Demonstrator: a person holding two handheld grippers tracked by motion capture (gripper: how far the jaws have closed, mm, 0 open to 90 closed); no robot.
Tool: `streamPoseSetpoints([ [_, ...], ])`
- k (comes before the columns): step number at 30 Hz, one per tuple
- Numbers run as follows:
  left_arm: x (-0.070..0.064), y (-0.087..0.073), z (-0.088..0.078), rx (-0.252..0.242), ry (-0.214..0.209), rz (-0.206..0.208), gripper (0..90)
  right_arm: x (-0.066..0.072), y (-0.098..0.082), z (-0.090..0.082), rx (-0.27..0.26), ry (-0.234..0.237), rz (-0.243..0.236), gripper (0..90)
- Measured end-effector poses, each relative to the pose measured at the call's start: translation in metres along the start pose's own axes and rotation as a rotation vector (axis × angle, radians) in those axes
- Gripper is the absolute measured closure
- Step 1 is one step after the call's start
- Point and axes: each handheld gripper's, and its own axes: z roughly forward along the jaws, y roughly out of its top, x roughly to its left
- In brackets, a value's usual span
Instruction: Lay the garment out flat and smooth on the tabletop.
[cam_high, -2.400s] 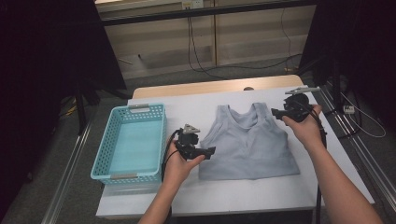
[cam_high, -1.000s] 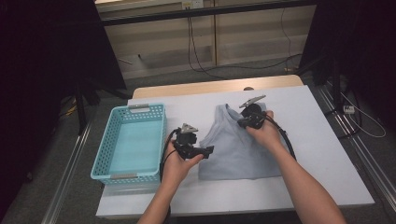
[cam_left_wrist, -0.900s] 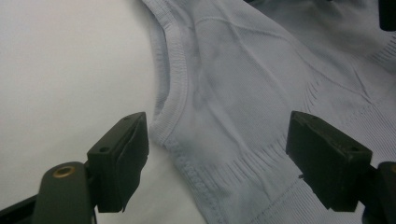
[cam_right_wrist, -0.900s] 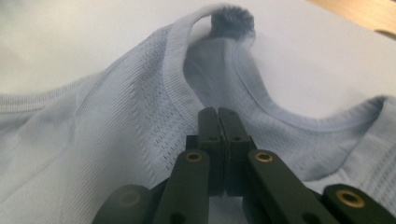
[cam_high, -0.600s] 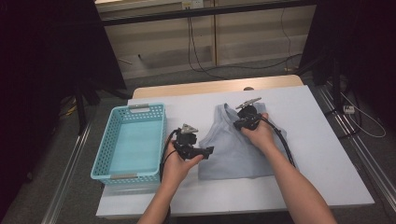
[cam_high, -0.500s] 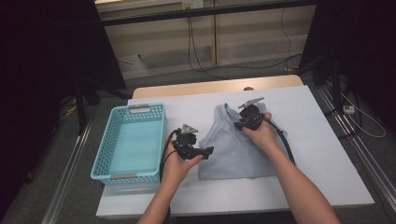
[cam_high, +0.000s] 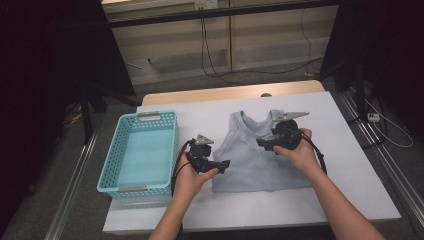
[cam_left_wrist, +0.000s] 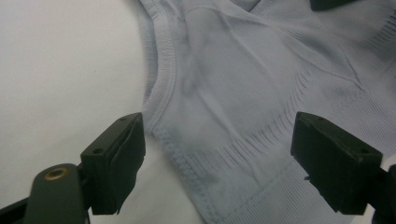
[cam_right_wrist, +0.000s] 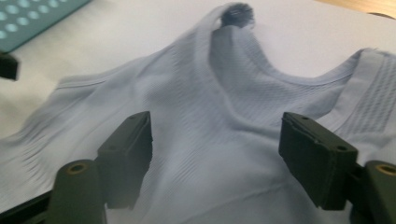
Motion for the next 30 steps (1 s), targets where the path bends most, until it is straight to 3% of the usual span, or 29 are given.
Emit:
streamPoseSetpoints([
  [6, -0.001, 0.000, -0.005, 0.005, 0.000, 0.000, 17.5, 0.020, -0.025, -0.014, -0.039, 0.042, -0.012, 18.7],
  [11, 0.001, -0.001, -0.006, 0.010, 0.006, 0.003, 17.2, 0.035, -0.036, -0.020, -0.041, 0.066, -0.041, 14.1],
  [15, 0.002, -0.002, -0.006, 0.008, 0.005, 0.002, 17.1, 0.045, -0.038, -0.020, -0.042, 0.078, -0.077, 13.6],
  [19, 0.002, -0.001, -0.008, 0.003, 0.003, 0.005, 16.9, 0.052, -0.041, -0.019, -0.037, 0.102, -0.075, 13.3],
  [30, 0.001, 0.000, -0.011, -0.008, -0.013, 0.002, 16.5, 0.069, -0.042, -0.021, -0.063, 0.111, -0.114, 11.1],
])
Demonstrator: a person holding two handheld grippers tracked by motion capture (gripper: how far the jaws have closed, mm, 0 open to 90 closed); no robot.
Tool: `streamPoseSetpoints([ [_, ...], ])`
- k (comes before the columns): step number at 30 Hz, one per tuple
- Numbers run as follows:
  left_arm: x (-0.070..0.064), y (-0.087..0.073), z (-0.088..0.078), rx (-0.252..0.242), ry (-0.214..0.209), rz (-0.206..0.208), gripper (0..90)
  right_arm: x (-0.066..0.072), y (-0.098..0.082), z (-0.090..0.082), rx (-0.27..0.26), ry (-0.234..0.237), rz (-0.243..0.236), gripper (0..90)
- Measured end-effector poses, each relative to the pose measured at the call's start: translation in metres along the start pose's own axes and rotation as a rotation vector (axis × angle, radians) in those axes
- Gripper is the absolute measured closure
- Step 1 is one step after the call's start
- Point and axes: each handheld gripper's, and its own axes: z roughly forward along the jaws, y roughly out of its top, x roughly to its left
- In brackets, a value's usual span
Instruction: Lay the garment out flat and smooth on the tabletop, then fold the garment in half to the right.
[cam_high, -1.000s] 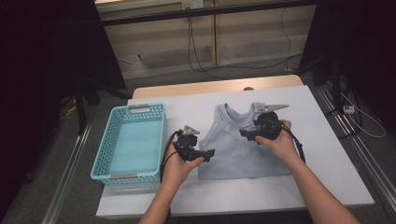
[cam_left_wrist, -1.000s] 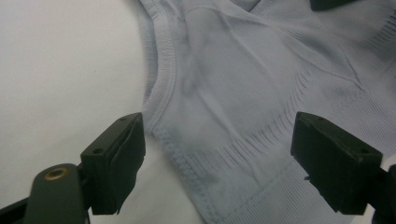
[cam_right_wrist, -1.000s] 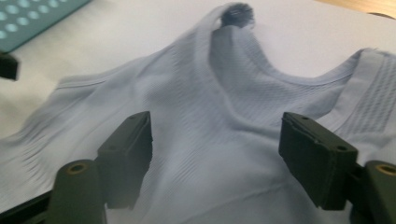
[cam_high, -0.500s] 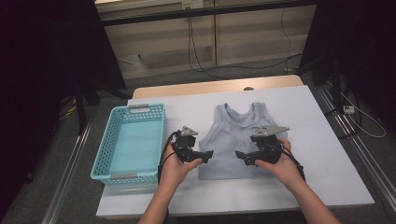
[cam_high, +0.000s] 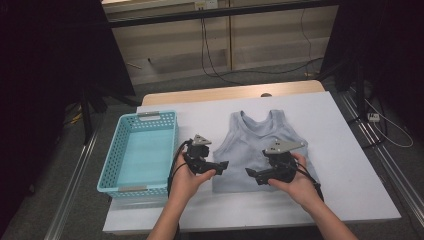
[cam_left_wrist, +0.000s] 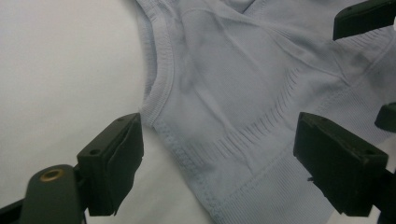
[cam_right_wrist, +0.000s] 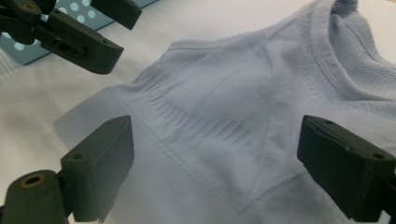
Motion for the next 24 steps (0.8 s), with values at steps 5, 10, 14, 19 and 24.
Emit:
streamPoseSetpoints([
  [5, 0.001, 0.000, -0.001, 0.013, -0.006, 0.006, 16.2, 0.005, 0.000, 0.006, 0.012, 0.011, -0.013, 10.7],
  [10, -0.001, -0.001, -0.001, 0.008, 0.001, 0.008, 16.1, 0.009, -0.001, 0.011, 0.022, 0.011, -0.031, 10.6],
  [14, 0.001, -0.001, -0.002, 0.014, 0.003, 0.007, 15.9, 0.013, 0.001, 0.013, 0.005, 0.029, -0.036, 10.6],
  [19, 0.005, -0.004, -0.003, 0.020, 0.002, 0.000, 15.6, 0.017, 0.004, 0.018, 0.014, 0.037, -0.050, 10.6],
  [24, 0.008, -0.006, -0.007, 0.017, 0.009, -0.007, 15.5, 0.021, 0.007, 0.023, 0.011, 0.042, -0.066, 10.6],
])
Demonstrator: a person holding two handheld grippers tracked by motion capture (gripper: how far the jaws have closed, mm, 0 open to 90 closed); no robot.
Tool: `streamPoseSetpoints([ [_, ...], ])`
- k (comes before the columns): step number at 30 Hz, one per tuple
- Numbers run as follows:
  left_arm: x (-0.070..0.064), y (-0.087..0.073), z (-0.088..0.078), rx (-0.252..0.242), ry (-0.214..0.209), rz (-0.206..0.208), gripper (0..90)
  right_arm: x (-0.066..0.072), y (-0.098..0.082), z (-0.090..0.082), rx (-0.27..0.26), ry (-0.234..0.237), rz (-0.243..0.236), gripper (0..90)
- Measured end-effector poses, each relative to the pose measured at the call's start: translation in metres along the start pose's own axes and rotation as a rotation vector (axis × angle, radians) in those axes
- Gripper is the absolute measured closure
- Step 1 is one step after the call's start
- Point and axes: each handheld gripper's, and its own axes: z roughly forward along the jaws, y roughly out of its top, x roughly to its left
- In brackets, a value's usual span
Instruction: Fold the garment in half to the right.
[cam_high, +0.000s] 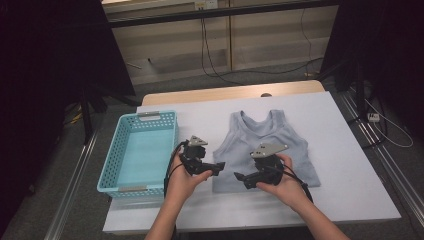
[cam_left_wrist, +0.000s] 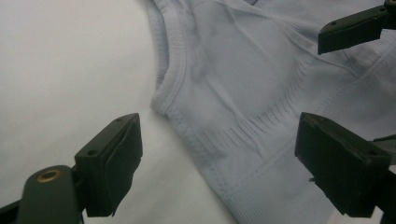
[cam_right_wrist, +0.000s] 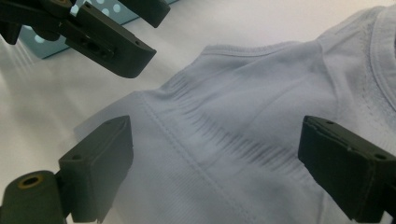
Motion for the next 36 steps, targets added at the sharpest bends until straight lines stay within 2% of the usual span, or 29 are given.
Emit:
streamPoseSetpoints([
  [4, 0.002, -0.002, -0.003, -0.008, 0.014, -0.007, 15.3, 0.004, 0.003, 0.006, -0.004, 0.018, -0.012, 11.0],
  [6, 0.002, -0.003, -0.003, 0.003, -0.001, -0.009, 15.1, 0.007, 0.006, 0.009, -0.003, 0.025, -0.020, 11.2],
  [13, 0.006, -0.007, -0.006, -0.001, 0.024, -0.021, 15.1, 0.020, 0.010, 0.018, 0.002, 0.057, -0.050, 12.8],
  [16, 0.008, -0.008, -0.007, -0.001, 0.030, -0.020, 15.1, 0.026, 0.010, 0.023, 0.006, 0.087, -0.048, 14.2],
  [18, 0.008, -0.008, -0.006, -0.005, 0.030, -0.027, 15.1, 0.030, 0.010, 0.026, 0.019, 0.096, -0.064, 15.2],
  [26, 0.008, -0.008, -0.005, -0.001, 0.033, -0.041, 15.2, 0.042, 0.008, 0.037, 0.065, 0.139, -0.097, 30.1],
  [29, 0.009, -0.008, -0.005, 0.001, 0.035, -0.044, 15.2, 0.045, 0.004, 0.042, 0.084, 0.147, -0.106, 30.7],
  [31, 0.008, -0.007, -0.006, -0.007, 0.036, -0.045, 15.2, 0.048, 0.003, 0.044, 0.092, 0.136, -0.133, 29.8],
  [36, 0.008, -0.007, -0.007, -0.014, 0.039, -0.049, 15.2, 0.052, -0.003, 0.052, 0.103, 0.128, -0.153, 27.6],
])
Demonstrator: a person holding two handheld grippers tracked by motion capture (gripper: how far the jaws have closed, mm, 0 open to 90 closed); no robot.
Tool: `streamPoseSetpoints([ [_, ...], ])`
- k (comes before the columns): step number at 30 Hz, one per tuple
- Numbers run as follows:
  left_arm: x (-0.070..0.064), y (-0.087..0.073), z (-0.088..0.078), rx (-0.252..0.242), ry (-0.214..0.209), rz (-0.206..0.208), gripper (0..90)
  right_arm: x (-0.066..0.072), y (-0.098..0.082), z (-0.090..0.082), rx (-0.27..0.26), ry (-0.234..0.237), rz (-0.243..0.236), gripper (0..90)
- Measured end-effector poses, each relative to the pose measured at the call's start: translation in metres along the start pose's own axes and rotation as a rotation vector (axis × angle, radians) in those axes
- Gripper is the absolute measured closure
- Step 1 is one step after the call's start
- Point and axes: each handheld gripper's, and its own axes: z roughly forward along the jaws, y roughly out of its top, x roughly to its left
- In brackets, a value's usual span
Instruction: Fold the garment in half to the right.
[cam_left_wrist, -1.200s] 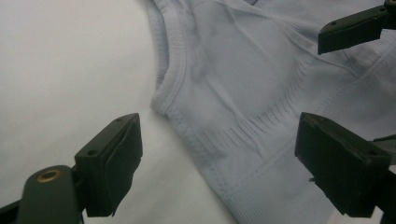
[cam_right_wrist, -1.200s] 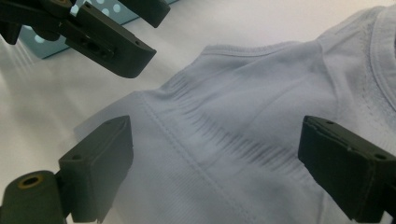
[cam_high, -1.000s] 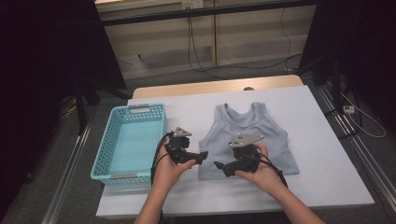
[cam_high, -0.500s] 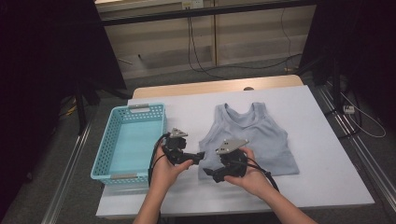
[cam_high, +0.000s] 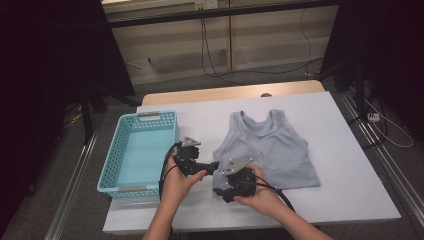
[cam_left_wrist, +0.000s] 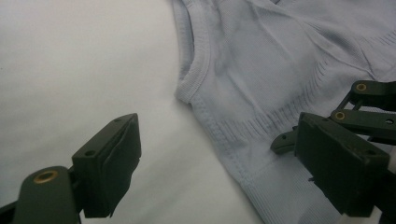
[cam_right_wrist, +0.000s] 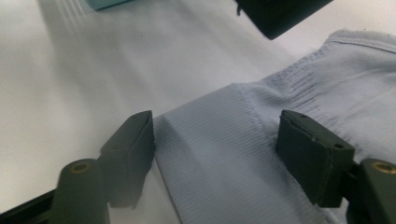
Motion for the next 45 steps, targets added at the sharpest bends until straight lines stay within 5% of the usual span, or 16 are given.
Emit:
streamPoseSetpoints([
  [12, -0.002, 0.001, 0.000, 0.000, -0.005, -0.005, 15.2, -0.001, -0.001, -0.001, 0.001, -0.017, -0.008, 39.6],
  [26, -0.001, 0.002, -0.003, -0.019, -0.012, -0.010, 15.2, -0.007, -0.004, -0.007, -0.008, -0.070, 0.015, 78.5],
  [35, 0.002, 0.002, -0.003, -0.020, -0.004, -0.007, 15.2, -0.011, -0.002, -0.014, -0.040, -0.019, 0.089, 80.9],
  [45, 0.005, 0.006, -0.008, -0.053, 0.017, -0.025, 15.4, -0.002, 0.000, -0.025, -0.070, 0.024, 0.088, 81.0],
])
